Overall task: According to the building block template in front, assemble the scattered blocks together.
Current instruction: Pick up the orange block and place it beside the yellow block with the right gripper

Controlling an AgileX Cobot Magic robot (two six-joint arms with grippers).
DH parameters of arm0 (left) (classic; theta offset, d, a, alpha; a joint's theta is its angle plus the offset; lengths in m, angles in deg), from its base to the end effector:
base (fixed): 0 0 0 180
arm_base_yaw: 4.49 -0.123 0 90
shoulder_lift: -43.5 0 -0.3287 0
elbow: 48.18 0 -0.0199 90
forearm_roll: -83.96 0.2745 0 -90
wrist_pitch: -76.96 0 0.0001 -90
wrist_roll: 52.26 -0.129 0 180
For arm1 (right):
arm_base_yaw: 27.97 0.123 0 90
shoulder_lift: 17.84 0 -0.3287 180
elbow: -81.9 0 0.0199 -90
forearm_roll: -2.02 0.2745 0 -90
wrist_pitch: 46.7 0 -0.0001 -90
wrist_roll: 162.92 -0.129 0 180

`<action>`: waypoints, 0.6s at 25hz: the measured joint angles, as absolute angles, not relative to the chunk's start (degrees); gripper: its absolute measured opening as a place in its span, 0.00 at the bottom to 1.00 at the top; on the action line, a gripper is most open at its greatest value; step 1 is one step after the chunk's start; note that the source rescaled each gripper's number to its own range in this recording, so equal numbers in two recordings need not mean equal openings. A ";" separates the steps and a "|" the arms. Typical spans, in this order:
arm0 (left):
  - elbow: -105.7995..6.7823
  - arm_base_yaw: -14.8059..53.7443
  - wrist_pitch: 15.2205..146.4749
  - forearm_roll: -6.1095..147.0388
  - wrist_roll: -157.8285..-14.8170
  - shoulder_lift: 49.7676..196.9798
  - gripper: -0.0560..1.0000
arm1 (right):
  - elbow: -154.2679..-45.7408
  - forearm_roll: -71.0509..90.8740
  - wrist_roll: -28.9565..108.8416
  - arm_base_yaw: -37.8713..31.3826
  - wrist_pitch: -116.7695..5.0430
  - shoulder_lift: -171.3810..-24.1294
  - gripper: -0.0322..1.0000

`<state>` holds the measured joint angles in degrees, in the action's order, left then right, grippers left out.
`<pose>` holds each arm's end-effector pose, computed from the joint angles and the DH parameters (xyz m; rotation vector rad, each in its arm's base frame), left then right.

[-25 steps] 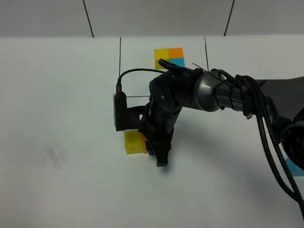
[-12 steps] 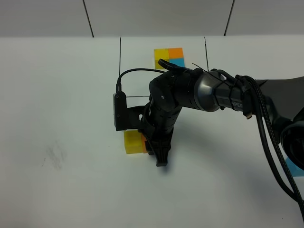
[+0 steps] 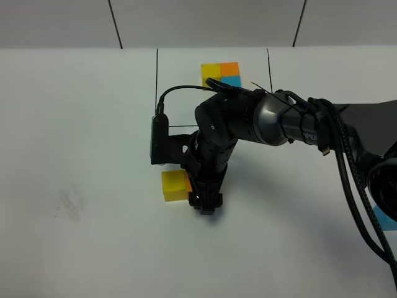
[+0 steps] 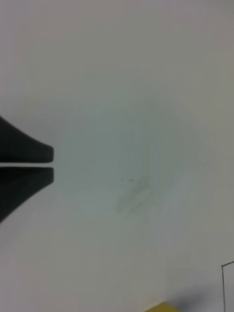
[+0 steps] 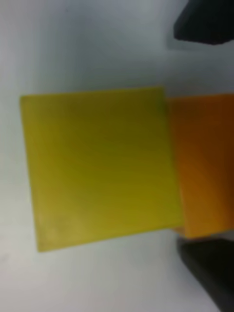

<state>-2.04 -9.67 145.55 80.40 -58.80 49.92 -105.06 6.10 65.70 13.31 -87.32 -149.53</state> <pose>-0.0099 -0.0084 0.2758 0.0356 2.1129 0.0474 0.3629 0.3266 0.1038 -1.9869 2.0885 0.0530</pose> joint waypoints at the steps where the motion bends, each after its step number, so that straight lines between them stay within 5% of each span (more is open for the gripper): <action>1: -2.04 -9.67 145.55 80.40 -58.80 49.92 0.05 | -105.06 6.09 65.54 13.19 -87.36 -149.07 0.83; 15: -2.04 -9.67 145.55 80.40 -58.80 49.92 0.05 | -105.06 3.31 58.94 7.71 -94.56 -141.67 0.82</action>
<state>-2.04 -9.67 145.55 80.40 -58.80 49.92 -105.06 3.31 58.94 7.71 -94.56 -141.67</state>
